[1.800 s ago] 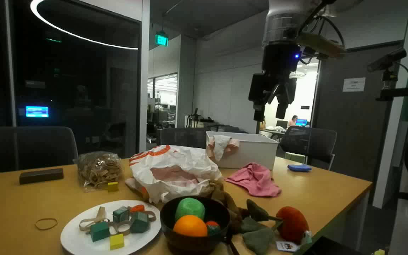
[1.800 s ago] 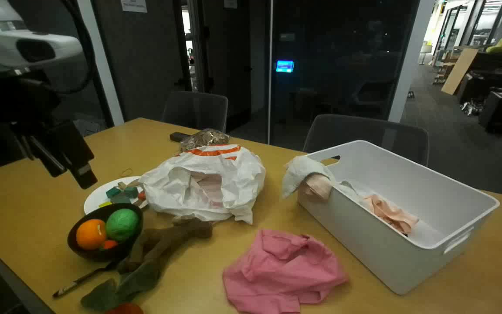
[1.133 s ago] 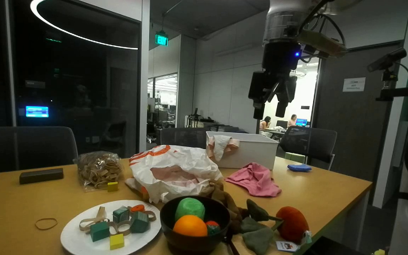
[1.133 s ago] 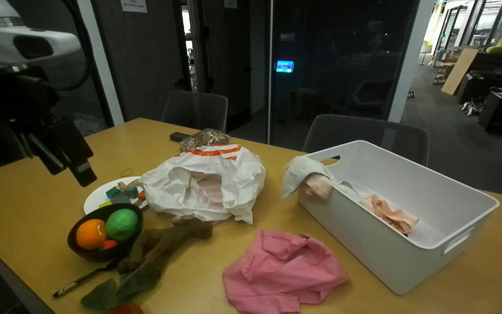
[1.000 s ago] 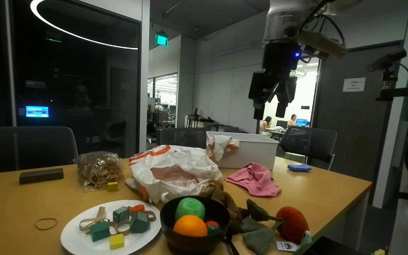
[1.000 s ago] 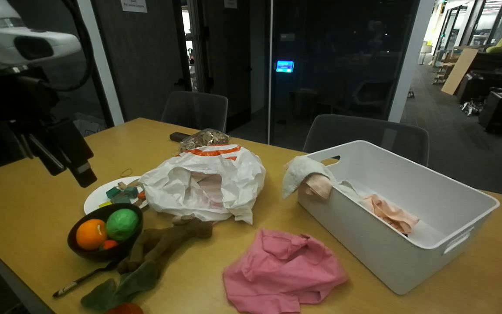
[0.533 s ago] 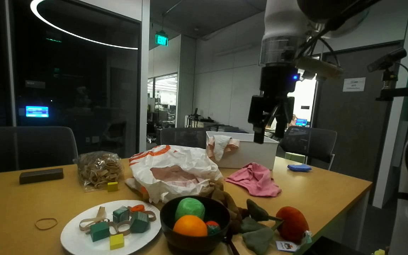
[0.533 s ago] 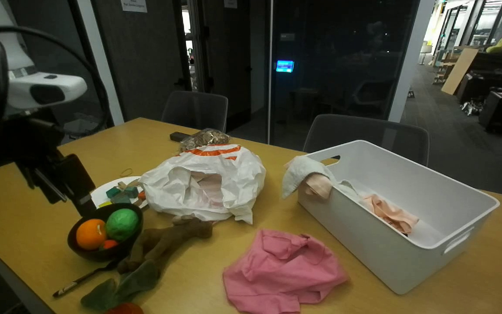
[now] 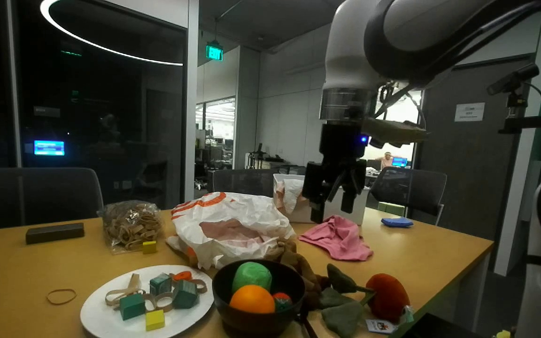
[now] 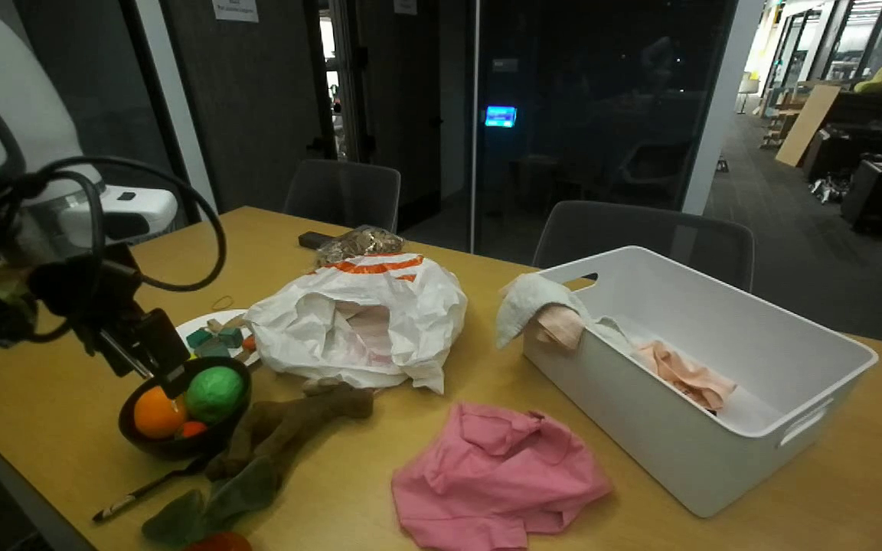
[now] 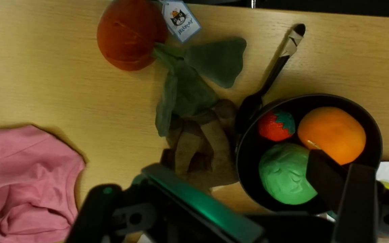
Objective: Take the fruits out of the black bowl
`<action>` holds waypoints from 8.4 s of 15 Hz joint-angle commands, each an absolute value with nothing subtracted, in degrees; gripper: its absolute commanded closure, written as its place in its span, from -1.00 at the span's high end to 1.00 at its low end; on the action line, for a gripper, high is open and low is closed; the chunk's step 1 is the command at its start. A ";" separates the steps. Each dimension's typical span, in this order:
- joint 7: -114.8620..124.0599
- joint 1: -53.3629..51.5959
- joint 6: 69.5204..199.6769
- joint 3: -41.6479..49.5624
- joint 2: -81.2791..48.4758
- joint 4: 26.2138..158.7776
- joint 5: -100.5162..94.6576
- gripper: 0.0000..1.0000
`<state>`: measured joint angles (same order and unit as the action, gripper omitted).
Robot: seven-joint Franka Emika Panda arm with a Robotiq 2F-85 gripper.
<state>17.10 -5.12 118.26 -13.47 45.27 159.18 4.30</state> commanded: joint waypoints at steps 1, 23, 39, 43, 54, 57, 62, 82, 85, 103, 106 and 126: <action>21.74 -3.54 121.16 -14.49 38.18 158.53 4.66 1.00; 21.82 -5.00 136.83 -12.18 21.97 158.60 6.26 1.00; 20.96 -5.69 144.54 -11.26 11.95 158.07 6.03 -0.57; 24.95 -4.28 142.98 -12.24 12.75 157.16 1.86 -0.90; 29.09 -1.77 130.38 -8.41 15.98 148.91 3.79 -0.86; 29.54 -1.32 127.71 -7.49 16.51 147.14 4.28 -0.86; 31.95 -0.14 124.74 -7.39 18.79 144.62 2.73 -0.86; 91.14 0.99 125.11 -14.16 5.77 131.52 -50.06 -0.86; 103.18 -1.85 122.90 -13.64 4.31 132.06 -61.50 -0.86; 132.62 -13.40 95.12 -14.68 -2.54 140.78 -101.07 -0.87; 133.26 -13.88 89.53 -14.52 -4.01 141.53 -104.58 -0.88; 101.49 -12.66 130.06 -8.40 19.21 147.66 -73.57 -0.87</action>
